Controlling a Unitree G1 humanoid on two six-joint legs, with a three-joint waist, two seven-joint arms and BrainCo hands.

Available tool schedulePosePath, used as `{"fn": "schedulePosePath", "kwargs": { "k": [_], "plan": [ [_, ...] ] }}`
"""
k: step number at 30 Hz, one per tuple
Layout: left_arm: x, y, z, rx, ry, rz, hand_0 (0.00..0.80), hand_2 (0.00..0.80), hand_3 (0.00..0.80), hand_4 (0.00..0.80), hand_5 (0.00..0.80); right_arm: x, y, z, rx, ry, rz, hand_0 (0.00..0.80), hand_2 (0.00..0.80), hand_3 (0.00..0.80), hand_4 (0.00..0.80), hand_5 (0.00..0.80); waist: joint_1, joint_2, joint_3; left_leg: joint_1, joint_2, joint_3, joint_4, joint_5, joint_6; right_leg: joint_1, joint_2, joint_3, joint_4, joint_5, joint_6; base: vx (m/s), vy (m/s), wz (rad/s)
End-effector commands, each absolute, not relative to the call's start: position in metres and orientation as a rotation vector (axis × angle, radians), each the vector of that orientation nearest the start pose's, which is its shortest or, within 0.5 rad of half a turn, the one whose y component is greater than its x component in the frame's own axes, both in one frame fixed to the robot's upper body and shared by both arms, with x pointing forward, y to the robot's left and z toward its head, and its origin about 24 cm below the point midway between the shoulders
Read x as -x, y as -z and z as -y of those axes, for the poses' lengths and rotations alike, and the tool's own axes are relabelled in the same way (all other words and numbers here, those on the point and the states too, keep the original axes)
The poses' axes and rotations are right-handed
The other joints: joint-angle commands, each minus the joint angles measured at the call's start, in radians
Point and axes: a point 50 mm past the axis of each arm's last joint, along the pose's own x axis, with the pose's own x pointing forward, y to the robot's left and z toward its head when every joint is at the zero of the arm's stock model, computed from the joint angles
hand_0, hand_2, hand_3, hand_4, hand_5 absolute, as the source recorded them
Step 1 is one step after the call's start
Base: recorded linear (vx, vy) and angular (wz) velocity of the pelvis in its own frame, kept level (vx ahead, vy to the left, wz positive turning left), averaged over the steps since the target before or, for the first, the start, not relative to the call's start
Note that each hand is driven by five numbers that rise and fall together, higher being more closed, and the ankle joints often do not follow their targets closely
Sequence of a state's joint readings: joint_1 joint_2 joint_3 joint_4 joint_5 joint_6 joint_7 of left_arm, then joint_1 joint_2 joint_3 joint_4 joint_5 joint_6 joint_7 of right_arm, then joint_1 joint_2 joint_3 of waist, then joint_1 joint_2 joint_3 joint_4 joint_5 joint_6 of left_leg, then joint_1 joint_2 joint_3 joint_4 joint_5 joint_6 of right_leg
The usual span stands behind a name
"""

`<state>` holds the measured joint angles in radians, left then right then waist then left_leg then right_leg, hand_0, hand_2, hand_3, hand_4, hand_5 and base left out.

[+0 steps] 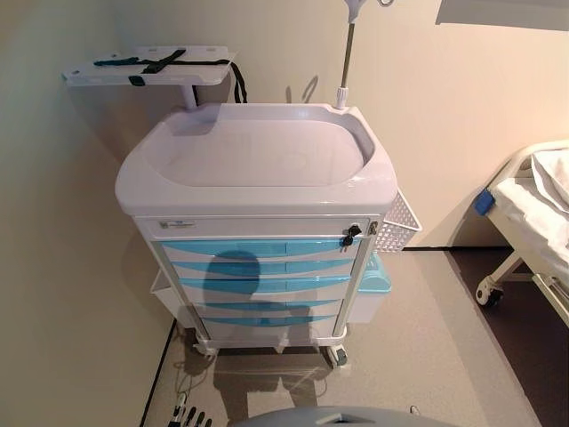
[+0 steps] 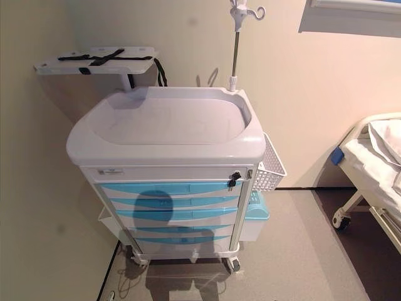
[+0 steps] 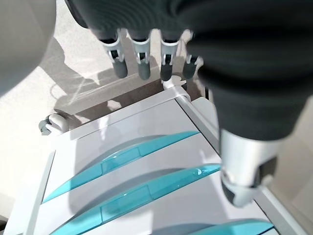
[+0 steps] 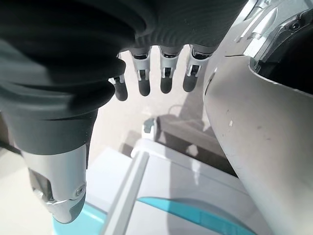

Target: Open the drawer and pick up the medicine

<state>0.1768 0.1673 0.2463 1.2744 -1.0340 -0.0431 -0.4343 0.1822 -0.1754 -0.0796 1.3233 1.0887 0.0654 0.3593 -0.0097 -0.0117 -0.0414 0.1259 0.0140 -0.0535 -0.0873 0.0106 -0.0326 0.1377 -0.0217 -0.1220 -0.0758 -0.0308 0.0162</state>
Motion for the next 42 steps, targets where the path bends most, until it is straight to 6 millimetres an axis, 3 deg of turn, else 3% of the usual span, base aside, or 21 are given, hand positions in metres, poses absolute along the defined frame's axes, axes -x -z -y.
{"fn": "schedulePosePath", "kwargs": {
  "k": [1,9,19,29,33,34,37,41,42],
  "plan": [
    [-0.032,0.165,-0.229,1.014,-0.691,-0.794,0.000,0.000,0.000,0.000,0.000,-0.016,0.173,0.208,-1.003,0.637,-1.066,0.000,0.000,0.000,0.000,0.000,0.013,-0.039,-0.012,-0.011,-0.057,-0.005,0.000,-0.044,0.033,-0.056,-0.023,0.005,-0.008,0.069,0.078,0.000,0.000,0.00],
    [-0.038,0.165,-0.228,1.016,-0.669,-0.777,0.000,0.000,0.000,0.000,0.000,-0.016,0.173,0.208,-0.997,0.632,-1.069,0.000,0.000,0.000,0.000,0.000,0.010,-0.039,-0.009,-0.006,-0.059,-0.009,0.000,-0.047,0.037,-0.057,-0.025,0.004,0.000,0.067,0.078,0.000,0.000,0.00],
    [-0.081,0.155,-0.227,1.081,-0.599,-0.614,0.000,0.000,0.000,0.000,0.000,-0.016,0.173,0.209,-0.998,0.612,-1.073,0.000,0.000,0.000,0.000,0.000,0.002,-0.045,0.047,-0.018,-0.070,-0.022,0.004,-0.045,0.059,-0.124,-0.042,0.011,0.116,0.033,0.072,-0.004,0.031,0.00],
    [-0.121,0.143,-0.189,1.221,-0.338,-0.536,0.000,0.000,0.000,0.000,0.000,-0.025,0.172,0.200,-1.032,0.524,-1.073,0.000,0.000,0.000,0.000,0.000,0.003,-0.053,0.102,-0.048,-0.075,-0.014,0.000,-0.037,0.063,-0.171,-0.051,0.008,0.140,0.033,0.083,-0.023,0.025,0.00],
    [-0.138,0.135,-0.182,1.224,-0.258,-0.488,0.000,0.000,0.000,0.000,0.000,-0.038,0.171,0.199,-1.028,0.483,-1.040,0.000,0.000,0.000,0.000,0.000,0.003,-0.055,0.138,-0.064,-0.079,-0.010,0.002,-0.034,0.069,-0.208,-0.052,0.013,0.172,0.031,0.085,-0.100,0.042,-0.01],
    [-0.153,0.126,-0.178,1.220,-0.204,-0.444,0.000,0.000,0.000,0.000,0.000,-0.054,0.168,0.197,-1.029,0.436,-0.996,0.000,0.000,0.000,0.000,0.000,0.005,-0.057,0.187,-0.096,-0.086,-0.003,0.020,-0.028,0.075,-0.255,-0.055,0.024,0.211,0.030,0.084,-0.141,0.054,-0.01],
    [-0.160,0.122,-0.176,1.219,-0.179,-0.425,0.000,0.000,0.000,0.000,0.000,-0.062,0.167,0.196,-1.025,0.417,-0.976,0.000,0.000,0.000,0.000,0.000,0.007,-0.059,0.203,-0.118,-0.090,0.001,0.036,-0.030,0.077,-0.277,-0.058,0.027,0.225,0.030,0.084,-0.149,0.044,-0.04],
    [-0.206,0.086,-0.156,1.223,-0.009,-0.283,0.000,0.000,0.000,0.000,0.000,-0.104,0.156,0.193,-1.007,0.318,-0.861,0.000,0.000,0.000,0.000,0.000,0.020,-0.070,0.314,-0.300,-0.124,0.018,0.207,-0.045,0.080,-0.421,-0.087,0.040,0.313,0.037,0.077,-0.239,0.054,0.02],
    [-0.206,0.085,-0.156,1.223,-0.009,-0.283,0.000,0.000,0.000,0.000,0.000,-0.104,0.156,0.193,-1.007,0.319,-0.861,0.000,0.000,0.000,0.000,0.000,0.020,-0.070,0.312,-0.305,-0.125,0.019,0.211,-0.047,0.081,-0.425,-0.087,0.040,0.315,0.037,0.077,-0.196,0.022,0.07]
  ]
}}
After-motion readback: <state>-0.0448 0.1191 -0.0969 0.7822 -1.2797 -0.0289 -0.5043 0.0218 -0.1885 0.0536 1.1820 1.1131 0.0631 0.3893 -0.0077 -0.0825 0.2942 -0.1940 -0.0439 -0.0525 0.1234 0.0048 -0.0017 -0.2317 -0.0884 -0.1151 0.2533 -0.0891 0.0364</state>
